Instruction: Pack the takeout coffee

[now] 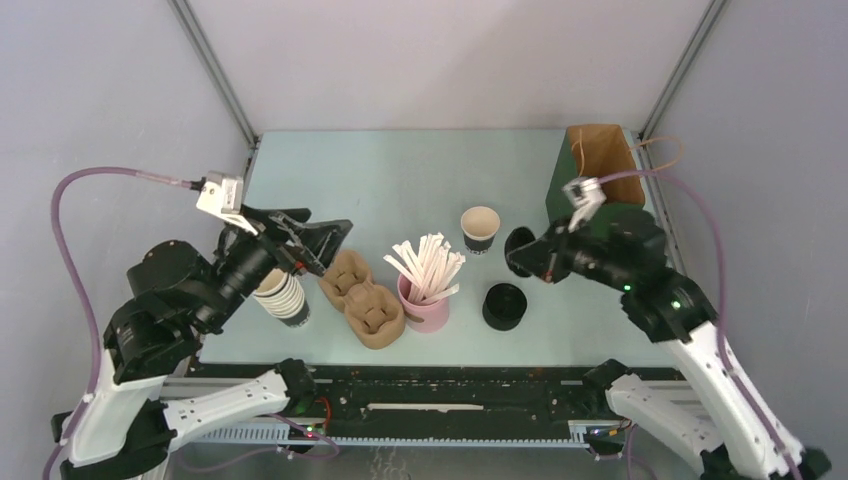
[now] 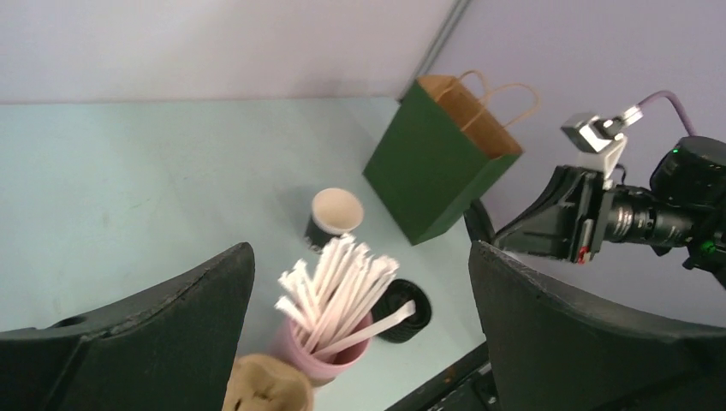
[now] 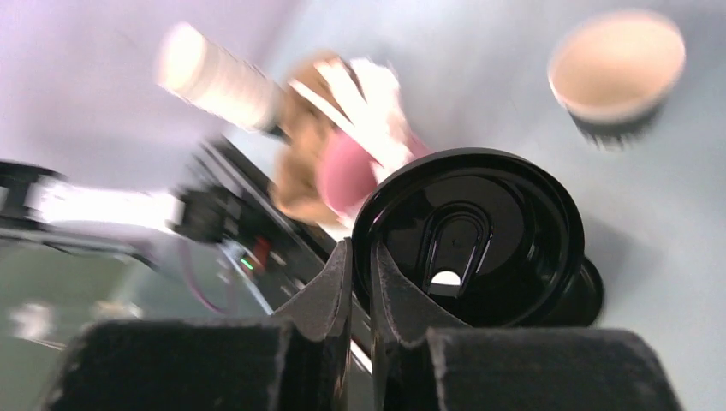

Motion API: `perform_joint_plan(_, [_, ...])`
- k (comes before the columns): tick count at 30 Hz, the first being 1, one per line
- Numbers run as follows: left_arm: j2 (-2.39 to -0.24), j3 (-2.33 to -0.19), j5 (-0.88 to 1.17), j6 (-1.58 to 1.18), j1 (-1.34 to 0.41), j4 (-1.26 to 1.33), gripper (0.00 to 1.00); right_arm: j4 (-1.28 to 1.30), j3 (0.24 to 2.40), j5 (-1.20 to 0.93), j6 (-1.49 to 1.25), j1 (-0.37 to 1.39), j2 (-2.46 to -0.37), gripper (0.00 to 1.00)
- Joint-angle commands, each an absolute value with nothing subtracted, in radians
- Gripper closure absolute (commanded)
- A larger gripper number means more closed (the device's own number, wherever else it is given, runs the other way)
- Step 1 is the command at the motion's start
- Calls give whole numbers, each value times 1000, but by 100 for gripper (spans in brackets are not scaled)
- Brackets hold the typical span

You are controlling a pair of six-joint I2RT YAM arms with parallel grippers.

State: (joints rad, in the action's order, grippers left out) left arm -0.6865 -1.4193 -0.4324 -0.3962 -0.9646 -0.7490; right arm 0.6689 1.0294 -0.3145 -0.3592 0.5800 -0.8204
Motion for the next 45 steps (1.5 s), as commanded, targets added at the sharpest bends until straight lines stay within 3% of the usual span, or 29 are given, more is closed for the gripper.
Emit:
perform_joint_plan(1, [-748,-1398,-280,-458,-966,-572,0,333,1071,-725,-696,403,-762,86])
perform_joint_plan(4, [-808,-1399,-163,-500,-966,-467,0,91,1069,-863,-944,320,-785,86])
perform_joint_plan(9, [-937,-1442,3,-550,-966,-334,0,-303,1068,-897,-1296,305,-840,87])
perform_joint_plan(15, [-1057,-1502,75,-545,-966,-306,0,-510,1069,-895,-1524,328,-911,88])
perform_joint_plan(37, [-1098,-1430,231,-760,-966,-70,0,-531,1069,-870,-1491,419,-951,91])
perform_joint_plan(45, [-1136,-1431,228,-777,-966,-104,0,-555,1069,-858,-1500,426,-959,91])
